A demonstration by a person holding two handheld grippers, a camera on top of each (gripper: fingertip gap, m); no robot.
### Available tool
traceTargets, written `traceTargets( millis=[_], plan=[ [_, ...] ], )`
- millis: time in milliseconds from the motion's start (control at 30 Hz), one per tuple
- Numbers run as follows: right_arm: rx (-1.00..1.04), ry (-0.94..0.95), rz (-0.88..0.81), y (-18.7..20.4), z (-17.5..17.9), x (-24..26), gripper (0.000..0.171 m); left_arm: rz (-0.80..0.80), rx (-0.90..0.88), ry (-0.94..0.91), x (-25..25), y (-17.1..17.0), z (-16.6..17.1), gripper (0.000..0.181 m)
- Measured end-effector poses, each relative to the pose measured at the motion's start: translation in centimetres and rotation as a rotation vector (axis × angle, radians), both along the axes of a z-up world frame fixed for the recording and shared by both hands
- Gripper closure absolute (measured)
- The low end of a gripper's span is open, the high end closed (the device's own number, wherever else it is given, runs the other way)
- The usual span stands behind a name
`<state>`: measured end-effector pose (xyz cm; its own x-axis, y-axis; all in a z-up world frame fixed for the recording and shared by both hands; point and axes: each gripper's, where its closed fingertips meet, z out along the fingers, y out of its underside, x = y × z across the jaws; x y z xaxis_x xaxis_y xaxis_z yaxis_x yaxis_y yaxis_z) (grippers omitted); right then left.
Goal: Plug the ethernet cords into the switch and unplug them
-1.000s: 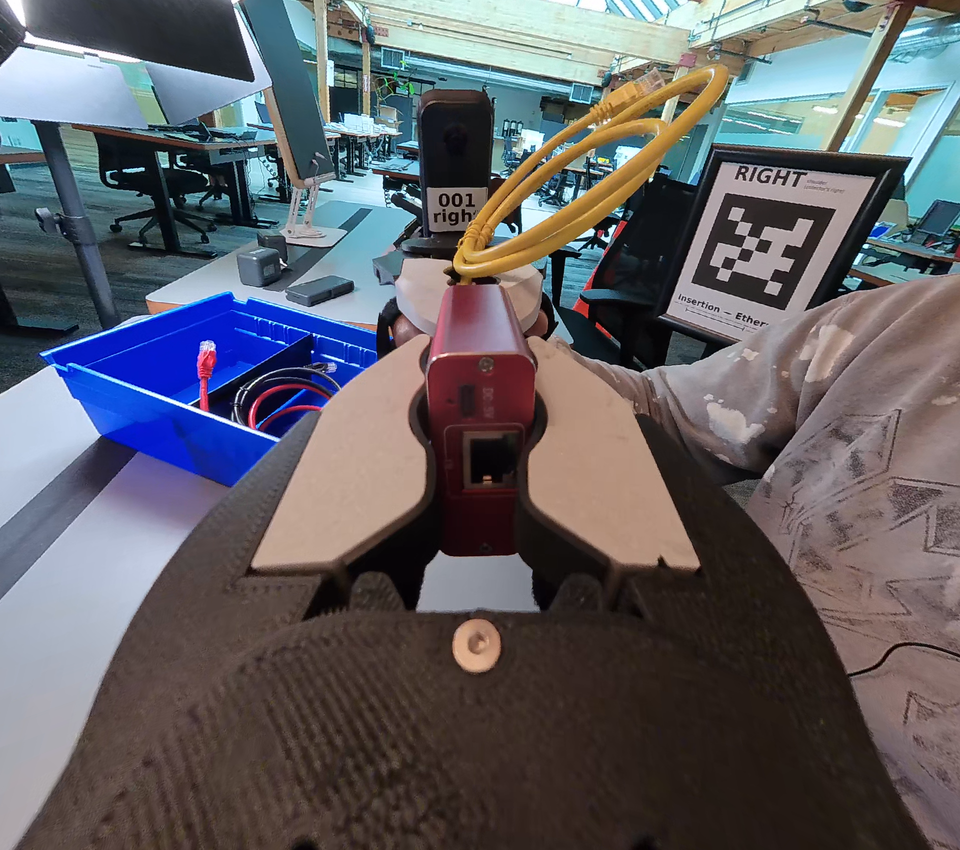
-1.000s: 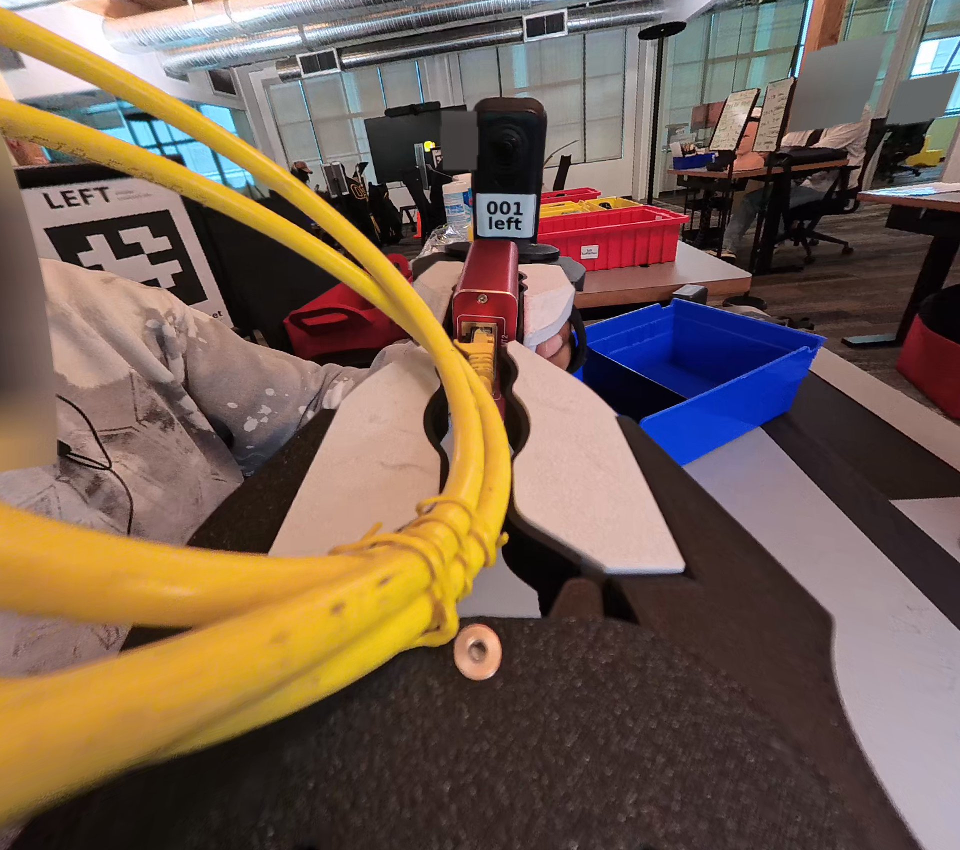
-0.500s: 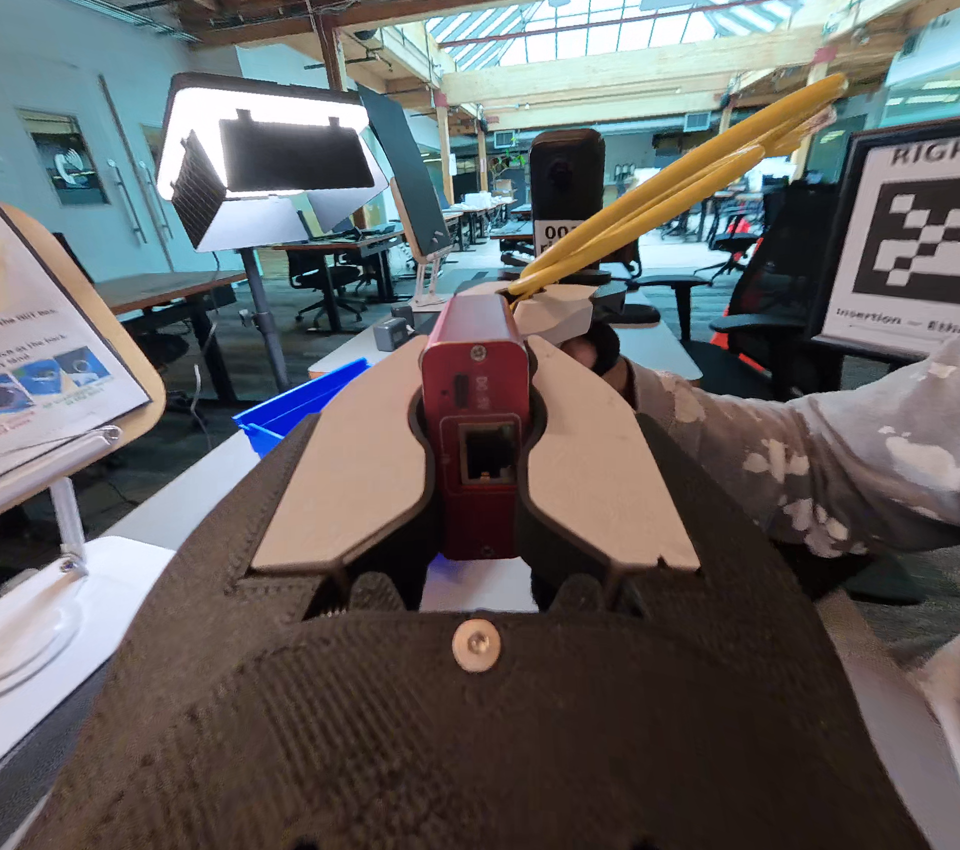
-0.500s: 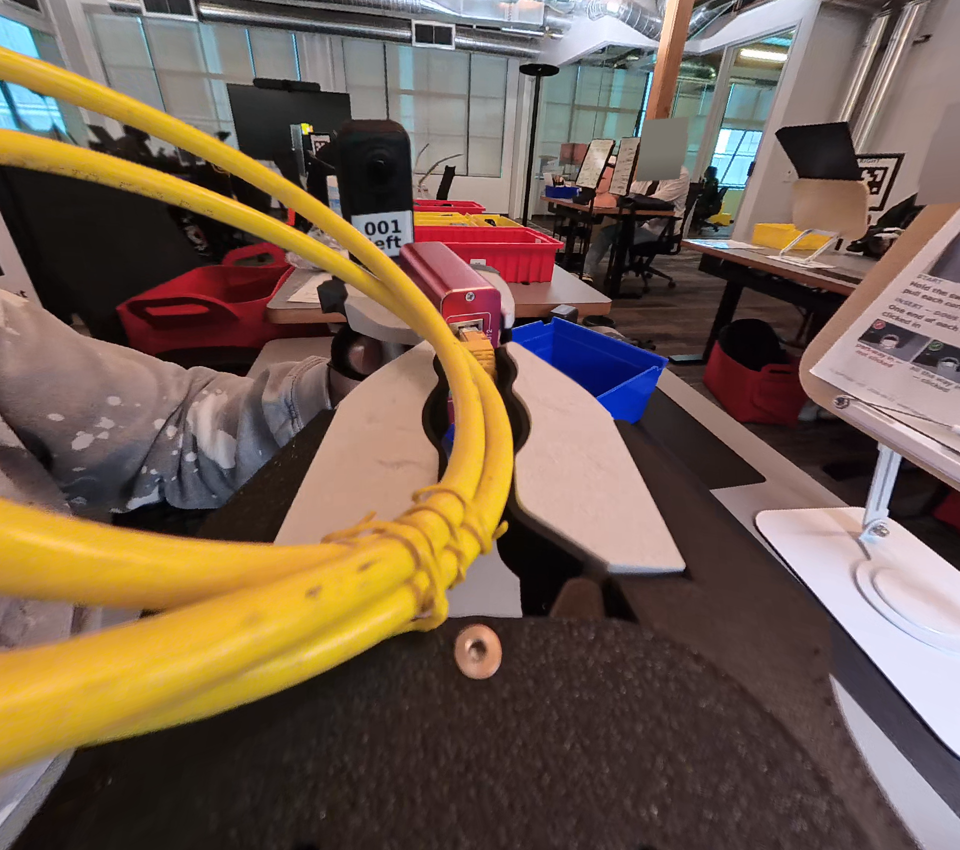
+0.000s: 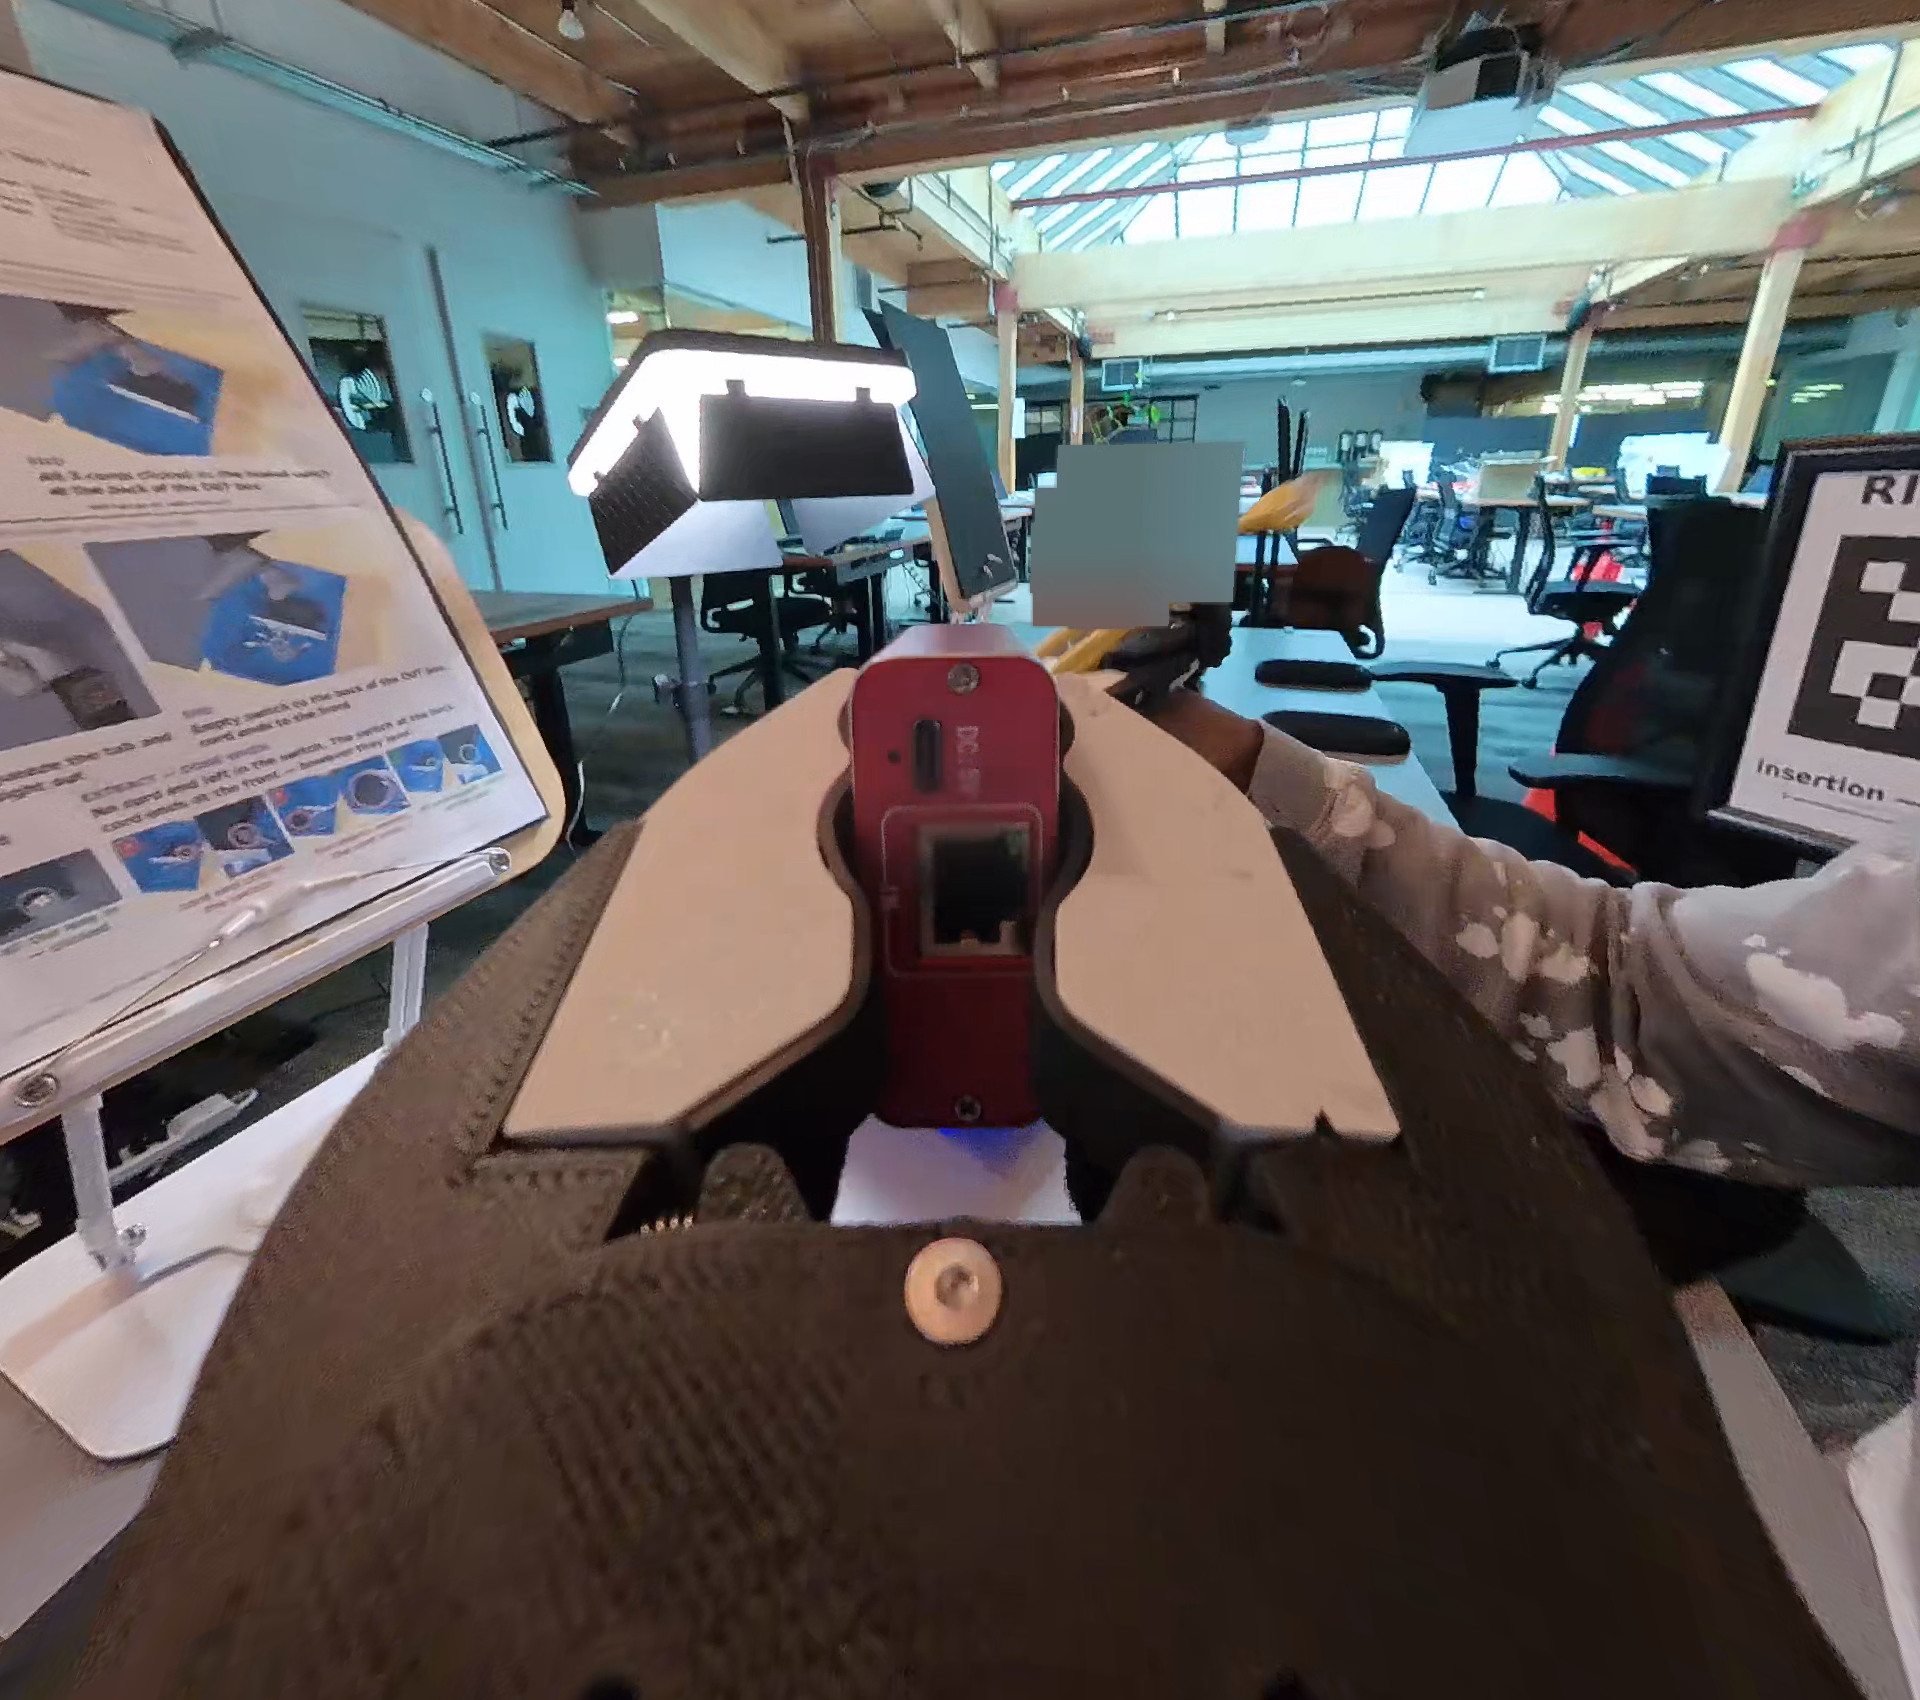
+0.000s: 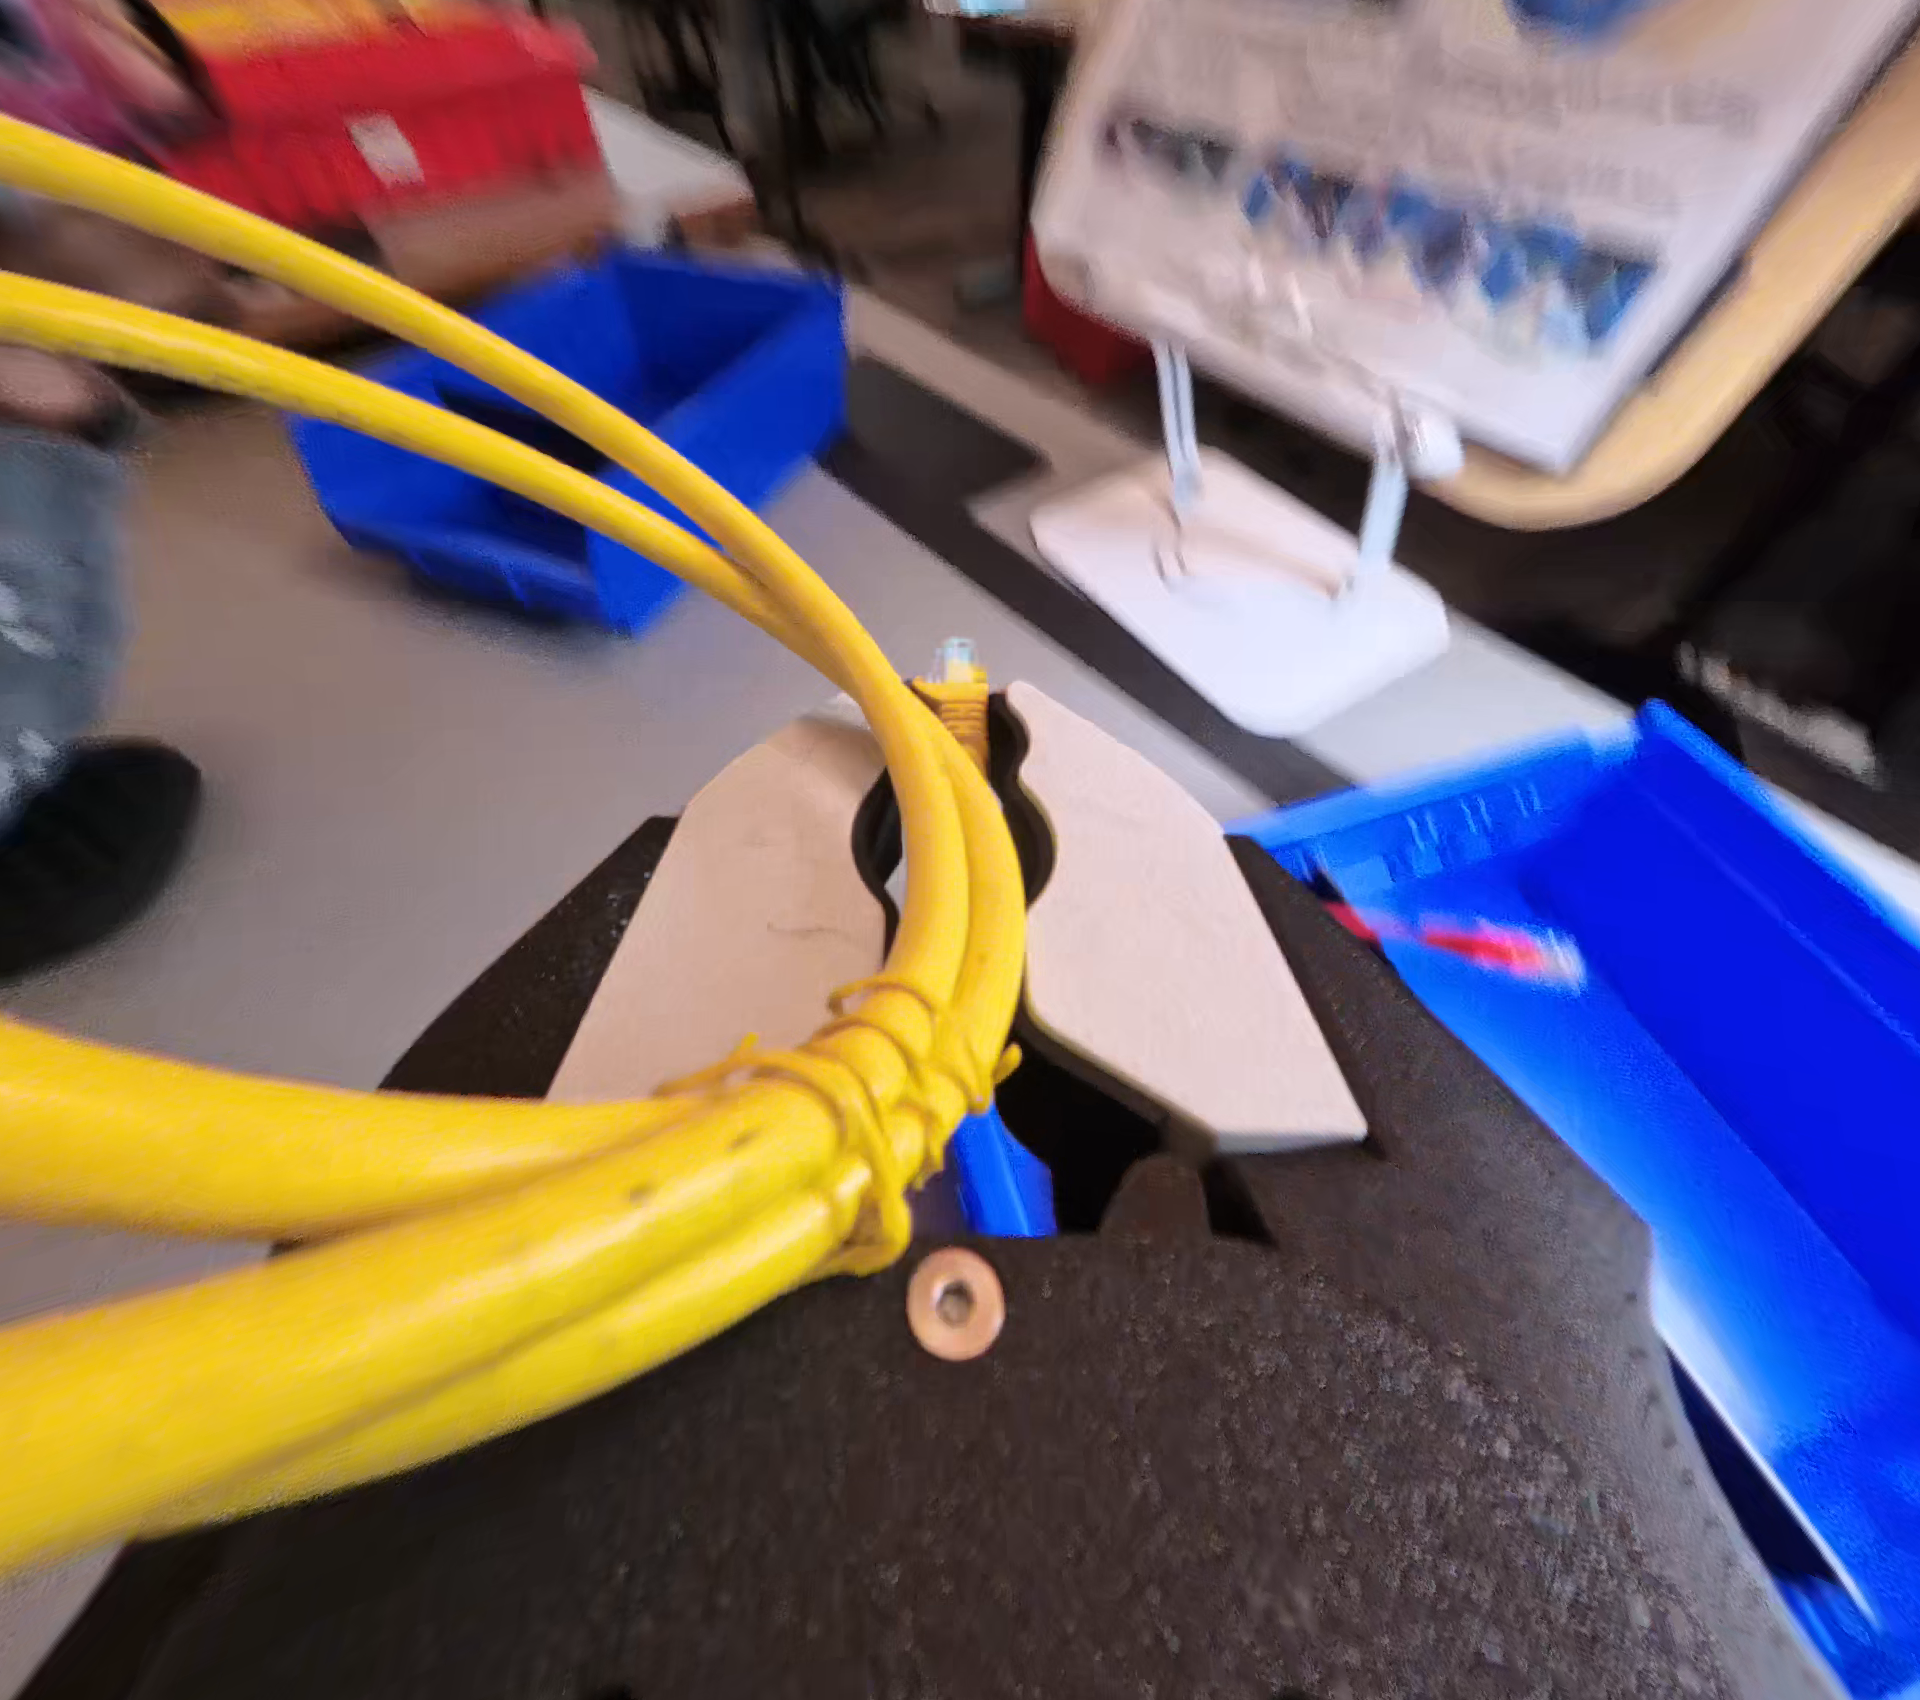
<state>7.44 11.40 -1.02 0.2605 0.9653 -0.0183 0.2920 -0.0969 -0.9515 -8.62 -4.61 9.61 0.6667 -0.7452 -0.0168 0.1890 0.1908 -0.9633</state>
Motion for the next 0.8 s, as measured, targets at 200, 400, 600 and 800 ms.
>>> traceTargets(
  millis=[200, 400, 600, 800],
  plan=[
    [-0.297, -0.647, -0.051, 4.6, -8.6, 8.8, 0.158, -0.061, -0.017, -0.13, -2.1, -0.5, 1.3, 0.152],
    [-0.608, -1.115, -0.001, 4.2, -13.7, 15.6, 0.158, -0.115, -0.043, -0.157, -1.9, -0.6, 1.2, 0.152],
    [-0.613, -1.289, -0.019, 5.3, -14.5, 17.0, 0.149, -0.116, -0.058, -0.12, -1.2, -0.3, 0.5, 0.152],
    [-0.46, -1.188, -0.065, 7.5, -11.8, 15.8, 0.121, -0.126, -0.083, -0.096, -0.6, 0.1, -0.1, 0.151]
  ],
)
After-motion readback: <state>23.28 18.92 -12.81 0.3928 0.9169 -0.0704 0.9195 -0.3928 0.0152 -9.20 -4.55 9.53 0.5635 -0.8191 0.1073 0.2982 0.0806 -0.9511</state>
